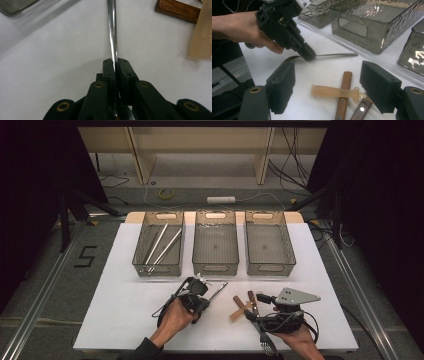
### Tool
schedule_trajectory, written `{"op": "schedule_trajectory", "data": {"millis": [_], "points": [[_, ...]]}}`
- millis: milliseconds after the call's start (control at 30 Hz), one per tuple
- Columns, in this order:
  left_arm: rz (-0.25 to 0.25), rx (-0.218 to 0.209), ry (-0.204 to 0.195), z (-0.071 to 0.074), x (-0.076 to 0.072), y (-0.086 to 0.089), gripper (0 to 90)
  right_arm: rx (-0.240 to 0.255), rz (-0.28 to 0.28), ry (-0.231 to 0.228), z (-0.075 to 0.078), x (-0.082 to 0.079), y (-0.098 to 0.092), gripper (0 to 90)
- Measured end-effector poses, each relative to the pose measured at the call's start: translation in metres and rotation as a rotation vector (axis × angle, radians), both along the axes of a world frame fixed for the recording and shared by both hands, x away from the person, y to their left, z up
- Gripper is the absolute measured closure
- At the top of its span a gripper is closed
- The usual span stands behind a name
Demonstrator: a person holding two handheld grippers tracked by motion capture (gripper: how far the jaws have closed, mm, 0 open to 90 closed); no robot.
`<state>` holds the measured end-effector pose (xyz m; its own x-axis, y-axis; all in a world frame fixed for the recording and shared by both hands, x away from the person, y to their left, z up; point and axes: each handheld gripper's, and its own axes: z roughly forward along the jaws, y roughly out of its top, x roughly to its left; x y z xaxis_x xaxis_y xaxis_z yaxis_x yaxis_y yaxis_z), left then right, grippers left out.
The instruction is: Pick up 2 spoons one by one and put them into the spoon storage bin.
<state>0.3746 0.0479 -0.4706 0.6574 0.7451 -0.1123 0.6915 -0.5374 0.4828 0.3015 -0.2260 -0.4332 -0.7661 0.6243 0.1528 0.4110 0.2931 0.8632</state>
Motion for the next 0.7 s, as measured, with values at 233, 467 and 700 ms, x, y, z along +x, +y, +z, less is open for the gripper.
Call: {"op": "schedule_trajectory", "data": {"millis": [233, 467, 700], "points": [[0.005, -0.003, -0.017, 0.0023, 0.0002, 0.002, 85.4, 0.003, 0.001, 0.0, 0.0003, 0.0, -0.0004, 29.5], [-0.024, -0.018, 0.0, 0.002, 0.0002, 0.003, 89.3, 0.003, 0.003, 0.001, 0.0007, -0.0002, -0.0007, 29.5], [-0.059, -0.037, -0.012, 0.0058, -0.0018, 0.002, 89.3, 0.004, 0.001, -0.001, 0.0006, -0.0001, -0.001, 29.5]]}}
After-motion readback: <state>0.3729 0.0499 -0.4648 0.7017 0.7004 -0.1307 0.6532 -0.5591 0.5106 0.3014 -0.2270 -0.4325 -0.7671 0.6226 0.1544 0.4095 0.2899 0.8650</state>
